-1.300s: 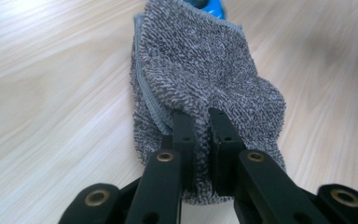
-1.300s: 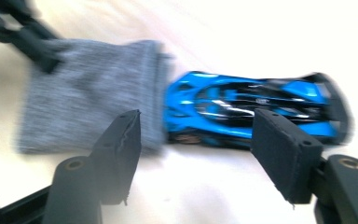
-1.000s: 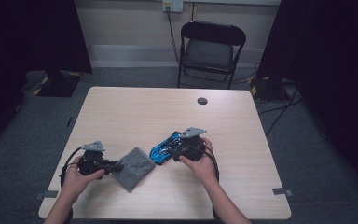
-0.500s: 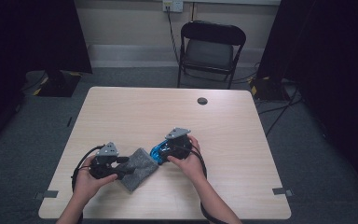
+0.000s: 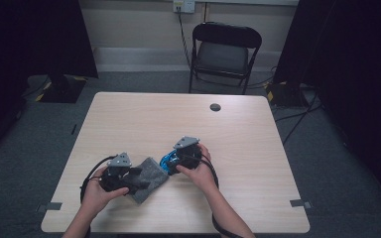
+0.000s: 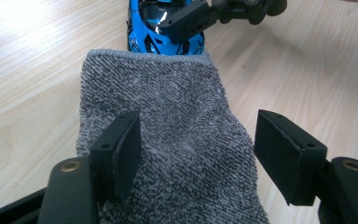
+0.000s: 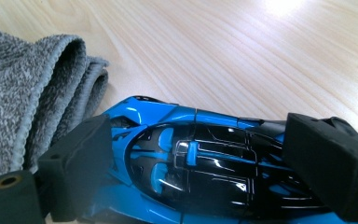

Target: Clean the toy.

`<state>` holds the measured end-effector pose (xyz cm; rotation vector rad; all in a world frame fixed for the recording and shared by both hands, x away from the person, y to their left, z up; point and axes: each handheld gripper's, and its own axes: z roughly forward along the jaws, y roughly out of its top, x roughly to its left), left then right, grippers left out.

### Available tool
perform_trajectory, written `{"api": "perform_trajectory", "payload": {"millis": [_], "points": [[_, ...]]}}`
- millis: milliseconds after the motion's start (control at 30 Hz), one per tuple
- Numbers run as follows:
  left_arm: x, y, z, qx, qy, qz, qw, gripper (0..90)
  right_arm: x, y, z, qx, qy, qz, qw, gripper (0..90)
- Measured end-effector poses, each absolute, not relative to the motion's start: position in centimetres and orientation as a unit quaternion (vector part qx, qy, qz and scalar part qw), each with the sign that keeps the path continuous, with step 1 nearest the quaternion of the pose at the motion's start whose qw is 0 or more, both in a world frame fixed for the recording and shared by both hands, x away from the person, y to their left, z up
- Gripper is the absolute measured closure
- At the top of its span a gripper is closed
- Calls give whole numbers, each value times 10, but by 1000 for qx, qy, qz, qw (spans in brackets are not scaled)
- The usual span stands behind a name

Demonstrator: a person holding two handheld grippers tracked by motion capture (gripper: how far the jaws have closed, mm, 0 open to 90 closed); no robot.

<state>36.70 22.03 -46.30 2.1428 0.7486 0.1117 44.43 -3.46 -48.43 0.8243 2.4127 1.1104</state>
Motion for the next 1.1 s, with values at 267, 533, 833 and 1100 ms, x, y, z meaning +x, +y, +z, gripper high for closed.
{"api": "perform_trajectory", "payload": {"millis": [267,533,833,1100], "points": [[367,210,-465,864,296,52,403,273,442,-33,-486,299,848,396,185,80],[371,216,-467,851,306,76,420,267,444,-34,-484,291,854,393,179,78],[375,212,-489,868,301,80,386,203,443,-33,-485,283,859,387,181,63],[368,210,-493,865,310,116,378,309,440,-32,-486,283,855,393,185,63]]}}
